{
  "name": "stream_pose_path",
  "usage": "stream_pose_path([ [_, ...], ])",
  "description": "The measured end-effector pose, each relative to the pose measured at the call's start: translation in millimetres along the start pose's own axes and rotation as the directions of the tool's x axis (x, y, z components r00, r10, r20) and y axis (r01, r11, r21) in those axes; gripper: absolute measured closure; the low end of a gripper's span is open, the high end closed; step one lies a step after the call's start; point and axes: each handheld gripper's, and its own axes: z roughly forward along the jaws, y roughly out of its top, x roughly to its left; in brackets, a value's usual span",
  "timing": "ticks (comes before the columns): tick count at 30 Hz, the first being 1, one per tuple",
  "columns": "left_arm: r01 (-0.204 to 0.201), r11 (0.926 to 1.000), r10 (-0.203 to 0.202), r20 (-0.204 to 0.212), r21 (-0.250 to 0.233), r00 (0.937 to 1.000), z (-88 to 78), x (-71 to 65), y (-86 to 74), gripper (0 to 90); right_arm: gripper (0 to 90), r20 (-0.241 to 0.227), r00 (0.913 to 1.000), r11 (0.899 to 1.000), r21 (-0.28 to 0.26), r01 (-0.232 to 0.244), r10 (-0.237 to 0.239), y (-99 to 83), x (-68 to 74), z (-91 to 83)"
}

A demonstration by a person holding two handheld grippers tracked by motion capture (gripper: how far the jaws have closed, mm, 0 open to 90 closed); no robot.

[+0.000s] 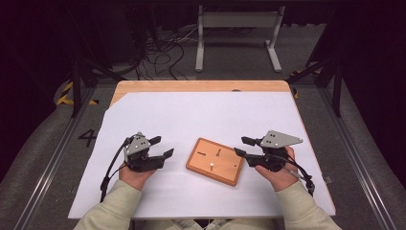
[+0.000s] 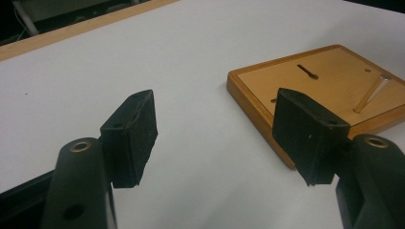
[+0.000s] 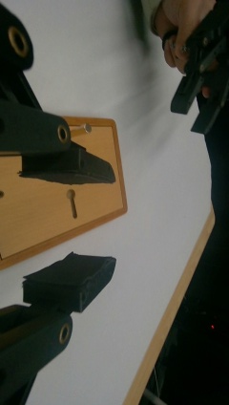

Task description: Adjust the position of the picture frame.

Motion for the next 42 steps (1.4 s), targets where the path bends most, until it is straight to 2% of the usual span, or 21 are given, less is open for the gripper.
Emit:
stream_pose_path([
  [3, -0.001, 1.0000, 0.001, 0.000, -0.002, 1.0000, -0.1, 0.1, 0.1, 32.2, 62.3, -0.039, 0.9992, 0.999, 0.032, 0.007, -0.006, 0.0, 4.0, 3.1],
  [5, 0.000, 1.0000, 0.000, 0.000, -0.001, 1.0000, -0.1, -0.1, 0.1, 32.2, 64.7, -0.046, 0.9989, 0.999, 0.039, 0.010, -0.009, 0.0, 5.1, 3.9],
  [7, 0.000, 1.0000, 0.000, 0.000, 0.000, 1.0000, 0.0, -0.1, 0.0, 32.2, 74.2, -0.087, 0.9959, 0.997, 0.072, 0.028, -0.022, -0.3, 9.5, 6.4],
  [12, -0.001, 1.0000, 0.001, -0.001, 0.001, 1.0000, 0.2, 0.0, 0.0, 32.2, 82.7, -0.121, 0.9923, 0.993, 0.110, 0.041, -0.027, -3.1, 13.1, 11.5],
  [17, 0.002, 1.0000, -0.002, -0.003, 0.002, 1.0000, 0.9, 0.2, -0.4, 32.2, 89.6, -0.158, 0.9873, 0.984, 0.170, 0.045, -0.018, -10.8, 16.4, 20.8],
  [27, -0.002, 1.0000, 0.002, -0.003, 0.007, 1.0000, 1.3, 0.2, -0.5, 32.2, 90.0, -0.200, 0.9796, 0.972, 0.228, 0.066, -0.020, -18.4, 26.0, 26.7],
  [33, -0.002, 0.9999, 0.002, -0.003, 0.010, 1.0000, 2.0, 0.2, -0.7, 32.2, 90.0, -0.247, 0.9687, 0.958, 0.272, 0.088, -0.019, -23.0, 34.2, 33.2],
  [42, 0.001, 0.9999, -0.001, -0.004, 0.011, 1.0000, 2.4, 0.5, -0.9, 32.2, 90.0, -0.290, 0.9570, 0.941, 0.320, 0.112, -0.015, -28.4, 44.1, 40.1],
])
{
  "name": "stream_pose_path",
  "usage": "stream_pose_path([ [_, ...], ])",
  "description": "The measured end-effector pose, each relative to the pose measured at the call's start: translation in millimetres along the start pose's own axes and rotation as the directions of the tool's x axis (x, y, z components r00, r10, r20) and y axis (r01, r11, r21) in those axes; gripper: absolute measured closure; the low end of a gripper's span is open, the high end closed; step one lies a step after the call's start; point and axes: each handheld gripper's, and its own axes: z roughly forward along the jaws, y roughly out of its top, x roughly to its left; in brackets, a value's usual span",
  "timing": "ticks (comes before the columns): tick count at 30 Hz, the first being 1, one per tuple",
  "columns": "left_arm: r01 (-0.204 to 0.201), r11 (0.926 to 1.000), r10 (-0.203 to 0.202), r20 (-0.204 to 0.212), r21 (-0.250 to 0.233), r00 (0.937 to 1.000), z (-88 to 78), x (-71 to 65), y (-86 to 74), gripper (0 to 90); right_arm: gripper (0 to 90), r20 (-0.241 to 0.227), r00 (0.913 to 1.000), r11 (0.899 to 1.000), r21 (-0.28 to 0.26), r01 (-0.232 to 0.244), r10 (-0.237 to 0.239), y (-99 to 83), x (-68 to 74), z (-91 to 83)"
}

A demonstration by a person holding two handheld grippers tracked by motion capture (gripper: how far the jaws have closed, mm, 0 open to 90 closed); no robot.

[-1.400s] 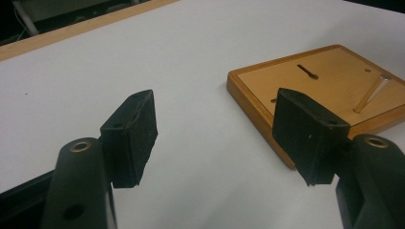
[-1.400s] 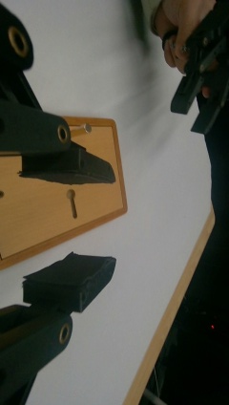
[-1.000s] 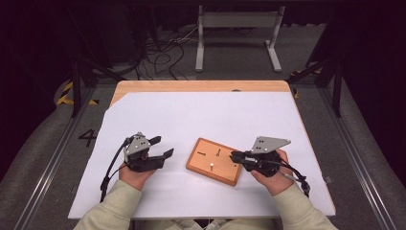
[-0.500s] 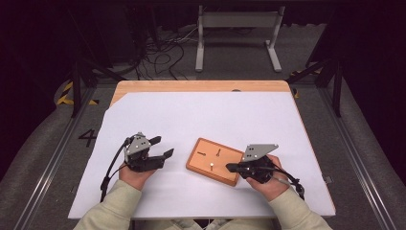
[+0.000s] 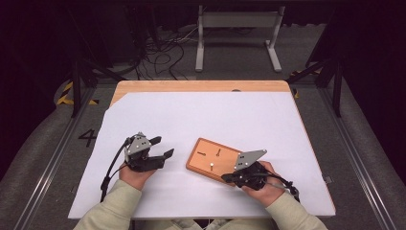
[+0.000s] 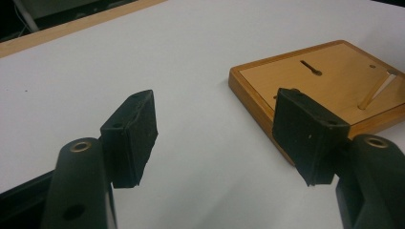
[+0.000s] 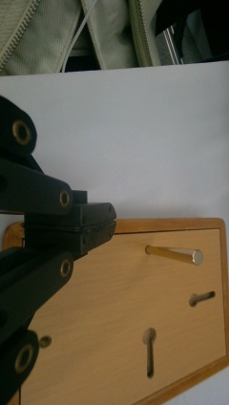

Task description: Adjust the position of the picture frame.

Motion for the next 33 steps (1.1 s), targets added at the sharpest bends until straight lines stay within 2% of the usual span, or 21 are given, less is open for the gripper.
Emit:
stream_pose_path([
  [8, 0.000, 1.0000, 0.000, 0.000, 0.001, 1.0000, 0.1, -0.2, 0.0, 32.2, 90.0, -0.026, 0.9994, 0.997, 0.069, 0.026, -0.024, -2.3, 3.6, 9.0],
  [12, 0.002, 1.0000, -0.002, 0.001, 0.003, 1.0000, 0.4, -0.5, -0.2, 32.3, 90.0, -0.015, 0.9994, 0.993, 0.113, 0.034, -0.032, -3.1, 4.9, 15.5],
  [21, 0.002, 1.0000, -0.002, 0.001, 0.003, 1.0000, 0.2, -0.6, -0.1, 32.2, 90.0, -0.019, 0.9996, 0.992, 0.126, 0.023, -0.020, -1.5, 3.5, 15.2],
  [24, 0.000, 1.0000, 0.000, 0.001, 0.004, 1.0000, 0.2, -0.7, -0.1, 32.2, 90.0, 0.020, 0.9994, 0.990, 0.138, 0.026, -0.029, -1.6, 1.8, 13.5],
  [26, 0.000, 1.0000, 0.000, 0.001, 0.005, 1.0000, 0.4, -0.7, -0.2, 32.2, 90.0, 0.048, 0.9987, 0.991, 0.137, 0.010, -0.017, -3.4, -2.8, 11.1],
  [30, -0.001, 1.0000, 0.001, 0.001, 0.007, 1.0000, 0.6, -0.5, -0.1, 32.2, 90.0, 0.081, 0.9967, 0.991, 0.133, -0.011, 0.000, -5.8, -9.2, 8.3],
  [33, -0.002, 1.0000, 0.002, 0.000, 0.007, 1.0000, 0.4, -0.4, -0.1, 32.2, 90.0, 0.089, 0.9961, 0.991, 0.132, -0.012, 0.001, -6.1, -10.2, 7.8],
])
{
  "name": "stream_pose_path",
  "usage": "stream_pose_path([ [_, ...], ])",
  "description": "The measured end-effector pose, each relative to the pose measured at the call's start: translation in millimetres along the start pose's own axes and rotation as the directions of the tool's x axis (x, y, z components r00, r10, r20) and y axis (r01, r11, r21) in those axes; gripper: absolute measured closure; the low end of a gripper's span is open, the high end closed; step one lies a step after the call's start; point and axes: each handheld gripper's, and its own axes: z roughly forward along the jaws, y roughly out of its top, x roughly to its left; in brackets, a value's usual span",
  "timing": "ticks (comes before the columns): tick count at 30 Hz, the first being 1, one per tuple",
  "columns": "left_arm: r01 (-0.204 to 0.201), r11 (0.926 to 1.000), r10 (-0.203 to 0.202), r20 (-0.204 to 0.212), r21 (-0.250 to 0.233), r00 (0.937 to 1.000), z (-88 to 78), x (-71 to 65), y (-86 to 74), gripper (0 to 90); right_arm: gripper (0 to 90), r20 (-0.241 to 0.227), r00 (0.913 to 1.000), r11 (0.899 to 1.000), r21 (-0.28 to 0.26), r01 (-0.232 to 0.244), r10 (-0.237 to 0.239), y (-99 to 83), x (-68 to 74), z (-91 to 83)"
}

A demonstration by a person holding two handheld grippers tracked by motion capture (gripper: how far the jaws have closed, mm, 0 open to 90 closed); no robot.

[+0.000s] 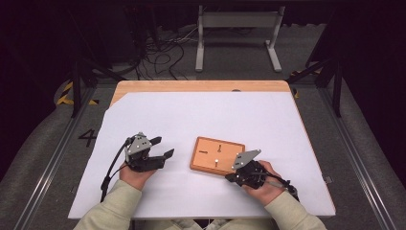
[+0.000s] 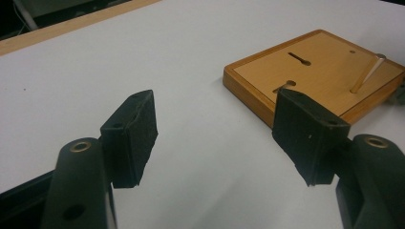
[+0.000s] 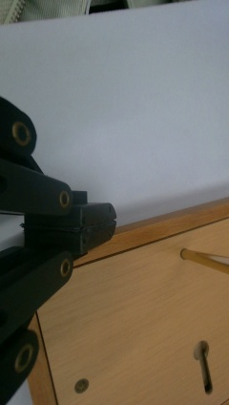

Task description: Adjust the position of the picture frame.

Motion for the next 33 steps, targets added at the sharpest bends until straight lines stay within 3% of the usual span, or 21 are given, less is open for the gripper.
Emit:
stream_pose_path([
  [1, 0.001, 1.0000, -0.001, 0.001, 0.000, 1.0000, 0.2, -0.1, -0.1, 32.2, 90.0, 0.034, 0.9993, 1.000, -0.001, -0.014, 0.014, -2.3, -5.1, -1.7],
  [9, 0.002, 1.0000, -0.002, 0.001, -0.001, 1.0000, 0.1, 0.1, -0.1, 32.2, 90.0, 0.099, 0.9946, 1.000, -0.005, -0.028, 0.028, -5.8, -10.3, -2.7],
  [13, 0.002, 1.0000, -0.002, 0.001, -0.002, 1.0000, 0.1, 0.1, -0.1, 32.2, 90.0, 0.100, 0.9945, 0.999, 0.000, -0.033, 0.032, -6.5, -10.9, -2.2],
  [16, 0.004, 1.0000, -0.004, 0.000, 0.000, 1.0000, 0.1, 0.6, -0.3, 32.2, 90.0, 0.064, 0.9964, 0.997, -0.048, -0.052, 0.055, -4.9, -12.2, -10.2],
  [18, 0.005, 1.0000, -0.005, -0.001, 0.002, 1.0000, 0.3, 0.5, -0.5, 32.2, 90.0, 0.082, 0.9929, 0.993, -0.089, -0.079, 0.086, -4.9, -17.4, -19.7],
  [21, 0.003, 1.0000, -0.003, 0.000, 0.004, 1.0000, 0.7, 0.2, -0.6, 32.2, 90.0, 0.145, 0.9774, 0.982, -0.132, -0.134, 0.153, -10.1, -30.7, -30.2],
  [26, 0.006, 1.0000, -0.006, 0.002, 0.007, 1.0000, 1.7, -0.3, -1.0, 32.2, 90.0, 0.266, 0.9181, 0.955, -0.129, -0.269, 0.294, -25.5, -59.4, -32.0],
  [28, 0.005, 1.0000, -0.005, 0.002, 0.009, 1.0000, 1.9, -0.4, -1.0, 32.2, 90.0, 0.283, 0.9034, 0.946, -0.112, -0.303, 0.322, -28.9, -65.9, -28.9],
  [33, 0.004, 0.9999, -0.004, 0.002, 0.013, 1.0000, 2.5, -0.7, -1.5, 32.2, 90.0, 0.281, 0.9008, 0.943, -0.074, -0.324, 0.331, -28.8, -69.5, -20.6],
])
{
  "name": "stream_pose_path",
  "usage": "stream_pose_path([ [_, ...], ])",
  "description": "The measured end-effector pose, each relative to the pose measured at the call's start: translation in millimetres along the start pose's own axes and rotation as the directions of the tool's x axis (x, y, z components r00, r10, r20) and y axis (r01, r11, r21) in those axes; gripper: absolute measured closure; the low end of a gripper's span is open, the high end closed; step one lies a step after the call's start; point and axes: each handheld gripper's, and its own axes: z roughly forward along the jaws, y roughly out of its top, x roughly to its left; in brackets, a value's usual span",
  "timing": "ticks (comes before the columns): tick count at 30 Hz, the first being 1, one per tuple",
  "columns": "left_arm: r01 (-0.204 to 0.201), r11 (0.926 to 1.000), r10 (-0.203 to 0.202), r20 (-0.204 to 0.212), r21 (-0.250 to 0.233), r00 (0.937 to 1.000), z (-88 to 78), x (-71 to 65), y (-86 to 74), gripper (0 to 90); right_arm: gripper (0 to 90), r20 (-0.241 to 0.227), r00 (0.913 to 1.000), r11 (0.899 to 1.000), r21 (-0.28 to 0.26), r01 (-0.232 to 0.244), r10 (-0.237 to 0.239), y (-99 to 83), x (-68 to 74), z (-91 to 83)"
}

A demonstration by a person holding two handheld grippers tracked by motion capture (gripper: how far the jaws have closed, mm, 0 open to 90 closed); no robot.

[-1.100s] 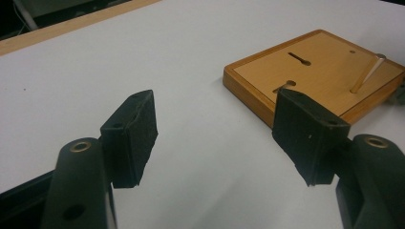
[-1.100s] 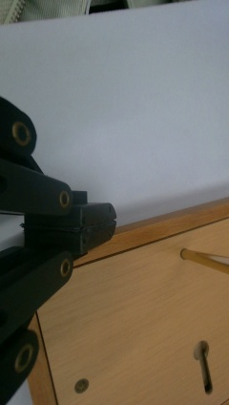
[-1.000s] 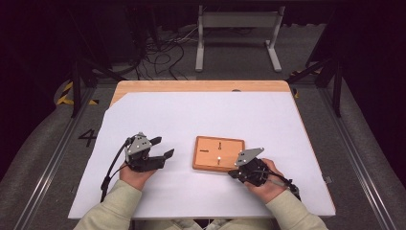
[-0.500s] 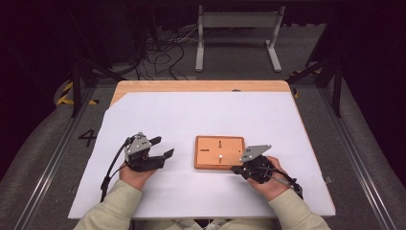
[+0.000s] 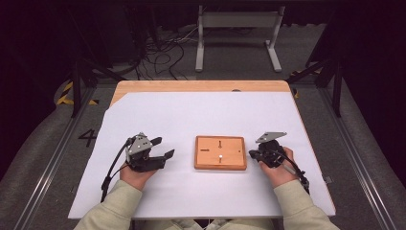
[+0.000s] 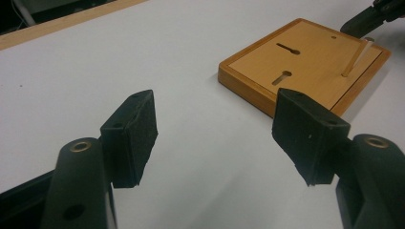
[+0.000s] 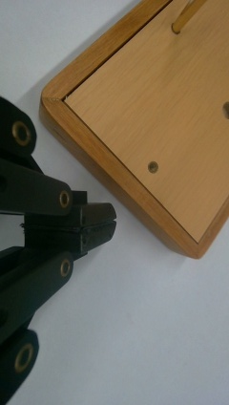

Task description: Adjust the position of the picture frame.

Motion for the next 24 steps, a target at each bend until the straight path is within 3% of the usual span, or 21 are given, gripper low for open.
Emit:
stream_pose_path([
  [2, 0.003, 1.0000, -0.003, -0.001, 0.000, 1.0000, 0.0, -0.2, -0.1, 32.2, 90.0, -0.007, 1.0000, 1.000, 0.006, 0.006, -0.006, 0.9, 2.6, 2.7],
  [3, 0.004, 1.0000, -0.004, -0.001, 0.000, 1.0000, 0.1, -0.2, -0.2, 32.2, 90.0, -0.034, 0.9994, 1.000, 0.006, 0.002, -0.002, 2.2, 4.5, 3.5],
  [6, 0.000, 1.0000, 0.000, 0.001, 0.004, 1.0000, 1.1, -0.2, -0.5, 32.2, 90.0, 0.004, 0.9999, 1.000, 0.020, 0.015, -0.015, 5.2, 8.6, 4.7],
  [18, -0.004, 1.0000, 0.004, -0.003, 0.003, 1.0000, 1.1, 0.2, -0.6, 32.2, 90.0, -0.030, 0.9969, 0.997, 0.011, 0.073, -0.073, 26.4, 31.3, 23.1],
  [24, 0.001, 1.0000, -0.001, 0.003, -0.001, 1.0000, 0.8, 0.7, 0.0, 32.2, 90.0, -0.050, 0.9968, 0.998, -0.002, 0.063, -0.063, 28.6, 32.2, 25.6],
])
